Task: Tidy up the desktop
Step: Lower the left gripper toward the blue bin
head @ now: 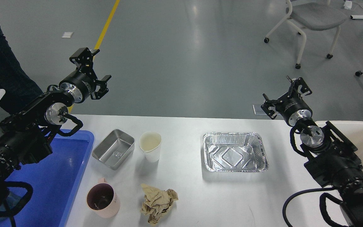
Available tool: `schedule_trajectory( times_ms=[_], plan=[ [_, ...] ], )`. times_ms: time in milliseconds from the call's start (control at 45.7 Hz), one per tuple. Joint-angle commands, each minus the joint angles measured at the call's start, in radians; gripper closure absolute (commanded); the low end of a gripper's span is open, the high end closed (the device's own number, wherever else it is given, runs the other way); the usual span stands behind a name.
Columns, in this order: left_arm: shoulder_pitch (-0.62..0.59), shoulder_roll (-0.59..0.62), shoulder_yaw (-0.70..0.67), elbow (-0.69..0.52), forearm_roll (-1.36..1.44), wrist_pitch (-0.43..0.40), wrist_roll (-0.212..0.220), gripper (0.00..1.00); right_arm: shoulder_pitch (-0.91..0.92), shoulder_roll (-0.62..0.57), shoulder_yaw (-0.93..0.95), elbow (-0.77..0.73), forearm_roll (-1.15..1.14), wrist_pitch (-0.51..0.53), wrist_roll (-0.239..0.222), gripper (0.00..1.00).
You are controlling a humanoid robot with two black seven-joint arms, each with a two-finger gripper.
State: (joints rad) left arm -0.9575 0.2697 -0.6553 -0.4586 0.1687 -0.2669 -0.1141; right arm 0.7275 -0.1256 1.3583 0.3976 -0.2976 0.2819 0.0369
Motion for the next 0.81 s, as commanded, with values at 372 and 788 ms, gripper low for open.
schedule_trajectory(
  times_ms=[372, 788],
  plan=[
    [-0.027, -0.007, 0.013, 0.008, 0.002, 0.005, -0.004, 0.03, -0.003, -0.002, 0.001, 0.001, 0.0, 0.0, 0.0, 0.0],
    [-0.023, 0.023, 0.052, 0.011, 0.092, 0.023, -0.058, 0.03, -0.025, -0.023, 0.002, 0.013, 0.0, 0.0, -0.002, 0.0]
  ],
)
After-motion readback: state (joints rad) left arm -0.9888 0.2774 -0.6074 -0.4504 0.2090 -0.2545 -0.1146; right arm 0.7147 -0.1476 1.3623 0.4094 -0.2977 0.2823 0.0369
